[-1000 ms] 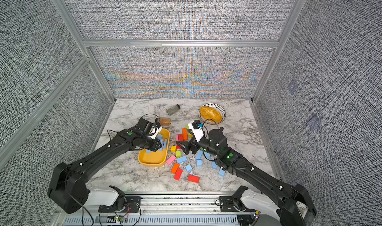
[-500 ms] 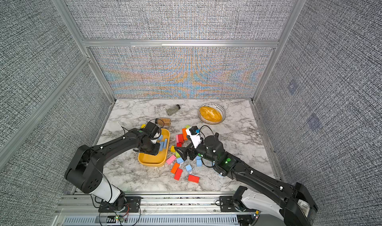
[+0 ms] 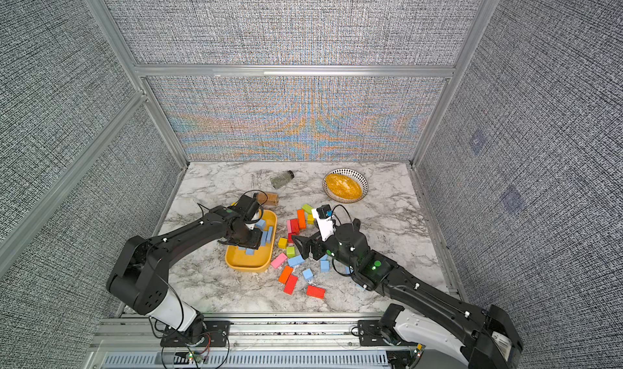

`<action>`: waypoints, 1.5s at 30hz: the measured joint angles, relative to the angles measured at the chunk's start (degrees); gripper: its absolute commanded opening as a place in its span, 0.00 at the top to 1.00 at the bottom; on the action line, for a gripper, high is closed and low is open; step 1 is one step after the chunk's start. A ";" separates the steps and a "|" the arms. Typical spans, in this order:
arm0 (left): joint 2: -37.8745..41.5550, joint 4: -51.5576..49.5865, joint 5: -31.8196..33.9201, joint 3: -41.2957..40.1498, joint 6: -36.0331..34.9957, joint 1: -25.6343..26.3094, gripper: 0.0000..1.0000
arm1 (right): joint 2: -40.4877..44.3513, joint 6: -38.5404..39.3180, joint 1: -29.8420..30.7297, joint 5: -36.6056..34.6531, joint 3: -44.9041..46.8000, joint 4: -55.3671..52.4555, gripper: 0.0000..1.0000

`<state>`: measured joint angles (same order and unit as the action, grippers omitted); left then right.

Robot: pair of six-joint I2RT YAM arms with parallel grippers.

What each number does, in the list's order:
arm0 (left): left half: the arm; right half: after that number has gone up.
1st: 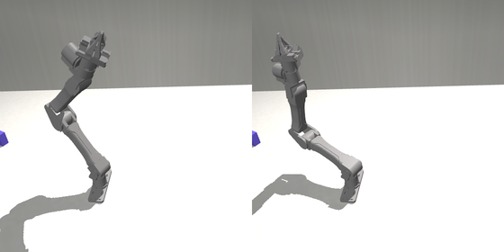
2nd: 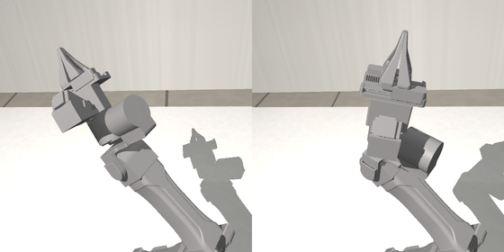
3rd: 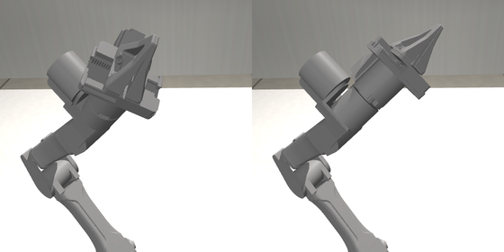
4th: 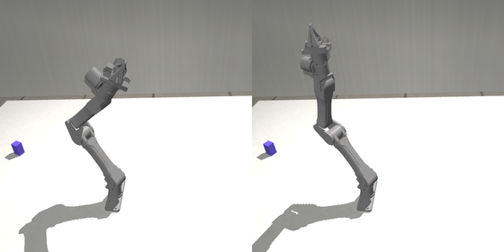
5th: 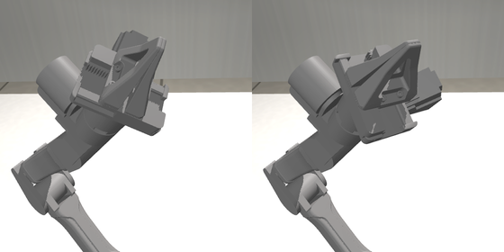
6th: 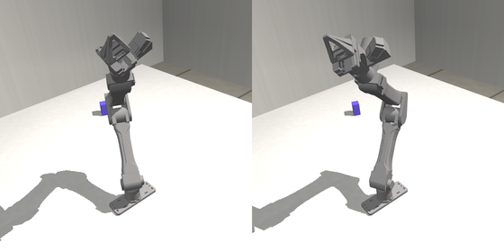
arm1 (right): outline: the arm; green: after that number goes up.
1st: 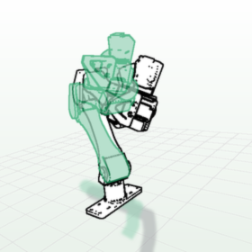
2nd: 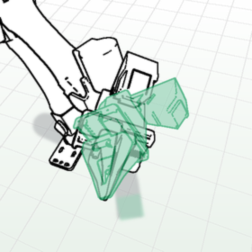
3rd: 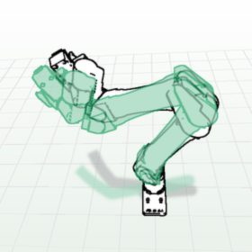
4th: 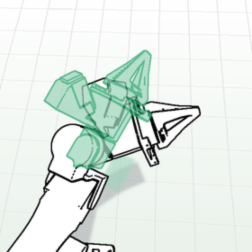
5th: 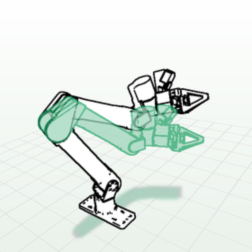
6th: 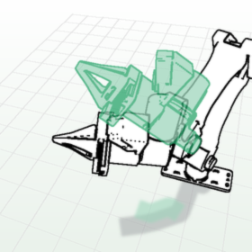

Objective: Pick out the blue building blocks
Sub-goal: Place the building block in the storage box, then pick up the building block from the center of the board.

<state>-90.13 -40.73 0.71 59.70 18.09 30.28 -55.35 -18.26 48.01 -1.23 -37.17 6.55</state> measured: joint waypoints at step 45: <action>-20.26 -4.87 -10.73 18.05 -27.06 23.56 0.40 | 5.86 -21.59 -2.95 -17.88 0.94 -13.97 0.02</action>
<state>-110.39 -45.60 -10.02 77.76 -8.97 53.84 -49.50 -39.86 45.06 -19.11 -36.23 -7.42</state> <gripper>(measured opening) 0.597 0.980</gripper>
